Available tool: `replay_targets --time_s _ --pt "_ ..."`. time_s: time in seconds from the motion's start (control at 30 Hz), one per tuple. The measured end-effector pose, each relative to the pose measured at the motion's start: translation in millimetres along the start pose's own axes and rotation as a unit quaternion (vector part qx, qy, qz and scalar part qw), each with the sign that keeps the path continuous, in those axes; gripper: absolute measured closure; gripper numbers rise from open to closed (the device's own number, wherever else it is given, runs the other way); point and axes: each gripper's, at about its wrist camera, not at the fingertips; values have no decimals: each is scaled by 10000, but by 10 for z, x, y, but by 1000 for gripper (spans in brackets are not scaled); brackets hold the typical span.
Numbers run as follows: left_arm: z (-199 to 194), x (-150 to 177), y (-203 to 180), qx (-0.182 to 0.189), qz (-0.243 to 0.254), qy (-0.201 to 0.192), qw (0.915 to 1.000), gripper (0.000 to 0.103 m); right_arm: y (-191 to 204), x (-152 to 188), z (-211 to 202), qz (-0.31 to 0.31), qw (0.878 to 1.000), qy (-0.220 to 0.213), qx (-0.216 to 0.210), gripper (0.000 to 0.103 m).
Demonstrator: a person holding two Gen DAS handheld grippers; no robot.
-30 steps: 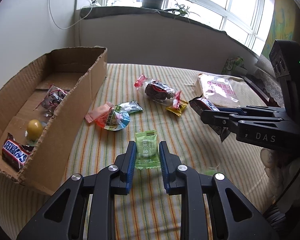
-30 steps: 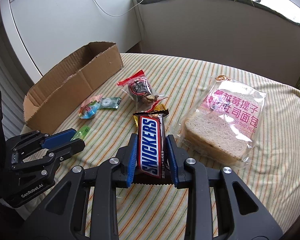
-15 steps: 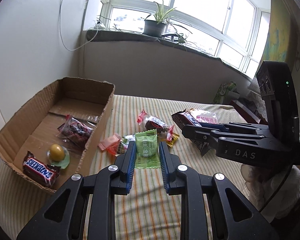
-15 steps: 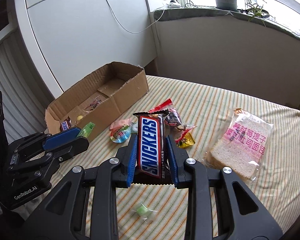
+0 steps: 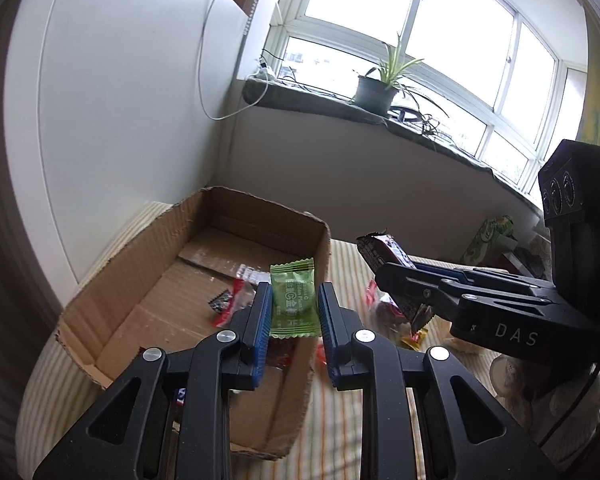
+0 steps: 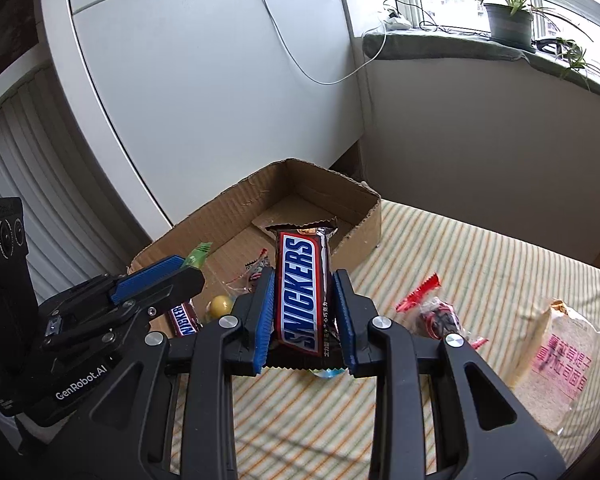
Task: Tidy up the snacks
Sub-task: 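Carry the Snickers bar and green packet over the cardboard box, then open both grippers to drop the snacks into the box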
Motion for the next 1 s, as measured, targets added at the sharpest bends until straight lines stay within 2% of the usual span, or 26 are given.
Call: replay_targets --time_s 0.17,0.43,1.0 --pt "29 -90 182 -195 -138 -73 9997 81 68 -107 162 69 10000 43 5 74" --pt "99 -43 360 -585 -245 -79 9980 81 213 -234 410 192 9998 64 -74 74" --pt "60 29 513 -722 -295 -22 9969 81 350 -298 744 148 9995 261 30 73"
Point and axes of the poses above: each gripper's, at about its wrist camera, not at the fingertips, and z roughly the way its jaws point, y to its left, x to its underside, and after that the axes turned 9 degrees about y, right-handed
